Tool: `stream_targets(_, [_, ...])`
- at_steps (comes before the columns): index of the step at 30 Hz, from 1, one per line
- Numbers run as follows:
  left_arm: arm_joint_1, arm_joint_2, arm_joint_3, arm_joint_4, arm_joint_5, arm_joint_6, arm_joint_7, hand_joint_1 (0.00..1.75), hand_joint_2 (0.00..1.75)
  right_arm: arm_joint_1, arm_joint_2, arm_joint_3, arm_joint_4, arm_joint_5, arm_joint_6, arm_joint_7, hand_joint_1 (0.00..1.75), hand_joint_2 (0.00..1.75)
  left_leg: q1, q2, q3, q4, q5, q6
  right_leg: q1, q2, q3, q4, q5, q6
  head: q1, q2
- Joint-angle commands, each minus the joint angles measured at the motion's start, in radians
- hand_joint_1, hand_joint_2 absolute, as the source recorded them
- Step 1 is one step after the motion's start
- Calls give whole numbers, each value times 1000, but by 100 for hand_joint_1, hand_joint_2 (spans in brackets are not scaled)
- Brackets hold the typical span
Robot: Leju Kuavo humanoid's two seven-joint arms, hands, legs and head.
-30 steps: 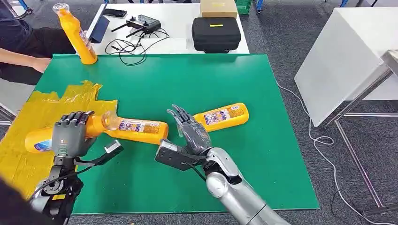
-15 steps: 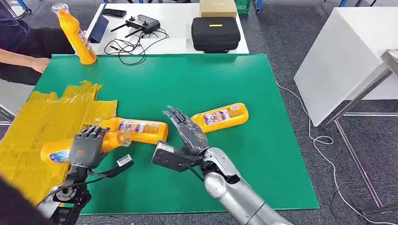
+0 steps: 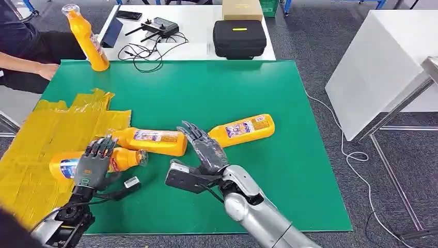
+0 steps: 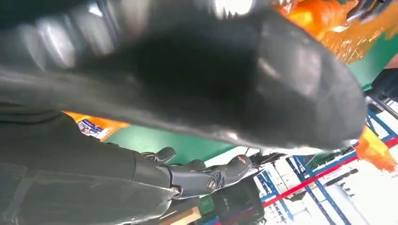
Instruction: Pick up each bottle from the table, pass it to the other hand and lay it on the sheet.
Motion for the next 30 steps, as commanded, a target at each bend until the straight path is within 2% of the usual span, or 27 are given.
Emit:
stream_targets(1, [-30, -13, -44, 146, -6, -29, -31, 0, 0, -19, -22, 23, 0, 4, 7, 6, 0, 0, -1, 2, 4, -1, -1, 0, 0, 1, 4, -1, 0, 0, 0, 0])
stream_targets(11, [-21, -8, -38, 135, 2, -91, -148, 0, 0, -11, -21, 6, -24, 34, 23, 31, 0, 0, -1, 1, 7, -1, 0, 0, 0, 0, 7, -1, 0, 0, 0, 0])
stream_targets(21, [-19, -23, 29, 74, 86, -8, -268, 0, 0, 0, -20, -14, -12, 45, 18, 21, 0, 0, 0, 2, 11, -2, 0, 0, 0, -1, 11, -1, 0, 0, 0, 0])
stream_targets(23, [6, -35, 91, -23, 164, -4, -350, 0, 0, 3, -19, -20, -15, 48, 16, 25, 0, 0, 0, 0, 10, -1, 0, 0, 0, -3, 9, -1, -1, 0, 0, 0])
stream_targets(25, [9, -70, 202, -109, 301, -4, -511, 0, 0, 8, -18, -30, -18, 51, 12, 33, 0, 0, 0, -1, 10, -1, 0, 0, 0, -4, 10, -1, -1, 0, 0, 0])
stream_targets(26, [-1, -84, 216, -141, 399, -4, -574, 0, 0, 8, -20, -36, -18, 52, 10, 37, 0, 0, -1, -1, 8, -1, 1, 0, 0, -4, 8, 0, -1, 0, 0, 0])
stream_targets(28, [3, -62, 81, -239, 629, -15, -574, 0, 0, 7, -22, -45, -13, 48, 6, 36, 0, 0, 0, -4, 7, 0, 1, 0, 1, -7, 7, 0, -1, 1, 0, 0])
stream_targets(30, [-23, -50, 59, -220, 653, -23, -574, 0, 0, 6, -25, -48, -9, 47, 6, 33, 0, 0, 0, -5, 5, 1, 1, 0, 1, -8, 5, 0, -2, 1, 0, 0])
